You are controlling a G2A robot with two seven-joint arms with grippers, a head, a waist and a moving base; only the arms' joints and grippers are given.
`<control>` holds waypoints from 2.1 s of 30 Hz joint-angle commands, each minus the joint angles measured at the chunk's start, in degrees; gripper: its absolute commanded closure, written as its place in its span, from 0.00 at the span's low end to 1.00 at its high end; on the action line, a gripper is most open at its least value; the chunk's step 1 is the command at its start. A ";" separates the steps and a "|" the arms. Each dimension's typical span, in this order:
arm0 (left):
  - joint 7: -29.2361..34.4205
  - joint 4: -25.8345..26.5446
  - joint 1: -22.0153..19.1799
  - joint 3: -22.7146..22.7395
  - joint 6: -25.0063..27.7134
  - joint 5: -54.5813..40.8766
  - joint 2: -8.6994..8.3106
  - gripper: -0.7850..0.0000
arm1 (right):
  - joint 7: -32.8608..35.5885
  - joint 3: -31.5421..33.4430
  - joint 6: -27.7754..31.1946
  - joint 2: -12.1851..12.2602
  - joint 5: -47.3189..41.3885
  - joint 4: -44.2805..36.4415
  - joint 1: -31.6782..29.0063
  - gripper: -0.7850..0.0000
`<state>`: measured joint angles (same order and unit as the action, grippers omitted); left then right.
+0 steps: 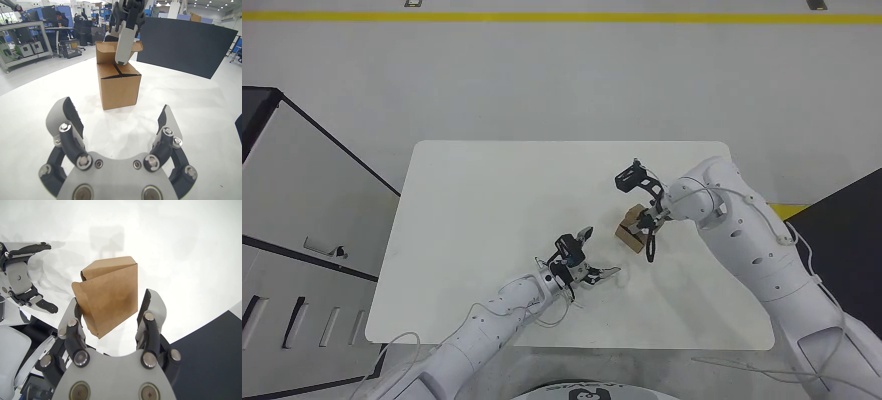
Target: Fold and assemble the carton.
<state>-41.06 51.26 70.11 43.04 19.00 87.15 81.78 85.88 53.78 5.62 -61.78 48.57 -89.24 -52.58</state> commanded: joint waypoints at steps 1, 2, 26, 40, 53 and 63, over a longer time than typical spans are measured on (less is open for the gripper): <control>0.00 -0.02 -0.02 0.00 0.01 -0.01 0.00 0.00 | -0.09 -0.17 0.00 -0.05 0.03 0.28 0.15 0.40; -0.01 -0.04 -0.04 0.01 0.02 -0.01 0.00 0.00 | -0.17 -0.26 -0.01 -0.08 0.02 0.41 0.22 0.44; -0.28 -0.48 -0.30 0.19 0.22 -0.08 -0.05 0.00 | -0.29 -2.99 0.05 -0.62 2.24 0.46 1.25 0.59; -0.32 -0.55 -0.34 0.15 0.22 -0.10 -0.03 0.00 | -0.14 -2.76 0.09 -0.57 2.75 -1.08 0.87 0.53; -0.24 -0.52 -0.40 -0.02 0.32 0.00 0.02 0.00 | -0.09 -1.80 0.92 -0.25 2.82 -3.08 -0.05 0.55; -0.04 -0.45 -0.33 -0.05 0.19 -0.22 0.07 0.00 | 0.11 -0.75 2.09 -0.06 -0.20 -3.95 -0.64 0.51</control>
<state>-41.10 50.81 69.77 42.99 19.21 86.93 81.85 86.00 52.90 7.64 -61.85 48.86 -93.22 -53.18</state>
